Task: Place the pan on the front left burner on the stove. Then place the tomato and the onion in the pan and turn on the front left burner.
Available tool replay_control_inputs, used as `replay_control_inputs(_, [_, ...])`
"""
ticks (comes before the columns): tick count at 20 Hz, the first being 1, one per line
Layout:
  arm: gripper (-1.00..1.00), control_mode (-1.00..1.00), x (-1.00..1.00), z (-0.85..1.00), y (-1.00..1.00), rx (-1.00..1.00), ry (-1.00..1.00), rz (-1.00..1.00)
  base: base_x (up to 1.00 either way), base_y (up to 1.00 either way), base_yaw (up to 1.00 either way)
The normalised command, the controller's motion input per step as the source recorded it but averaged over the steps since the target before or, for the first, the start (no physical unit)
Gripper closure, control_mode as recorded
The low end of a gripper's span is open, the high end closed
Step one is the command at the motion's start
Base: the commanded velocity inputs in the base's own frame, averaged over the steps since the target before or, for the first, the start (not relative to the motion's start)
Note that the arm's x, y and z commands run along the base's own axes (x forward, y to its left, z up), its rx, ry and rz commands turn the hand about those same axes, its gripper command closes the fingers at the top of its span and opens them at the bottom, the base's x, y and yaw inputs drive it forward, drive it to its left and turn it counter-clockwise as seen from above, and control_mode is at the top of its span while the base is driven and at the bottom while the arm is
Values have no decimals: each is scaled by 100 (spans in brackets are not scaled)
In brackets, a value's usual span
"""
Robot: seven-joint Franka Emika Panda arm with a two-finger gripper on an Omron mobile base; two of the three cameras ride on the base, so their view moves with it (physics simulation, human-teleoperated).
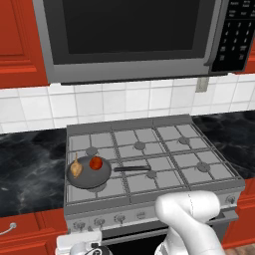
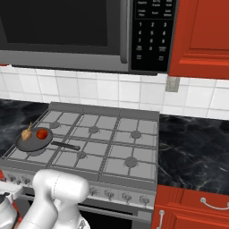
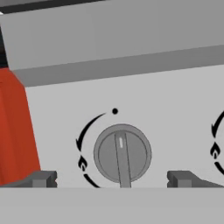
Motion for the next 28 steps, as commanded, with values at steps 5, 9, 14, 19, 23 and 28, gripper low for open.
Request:
replay_control_inputs(5, [-100,-100,0,24,0,0,0,0,0,0,0])
replay_control_inputs(9, [-100,-100,0,17,-8,0,0,0,0,0,0])
replay_control_inputs(14, [-100,-100,0,0,-13,0,0,0,0,0,0])
replay_control_inputs(19, [-100,-100,0,-1,-4,0,0,0,0,0,0])
replay_control_inputs(23, [-100,-100,0,0,4,0,2,0,0,0,0])
replay_control_inputs(28, [100,-100,3,0,14,0,7,0,0,0,0])
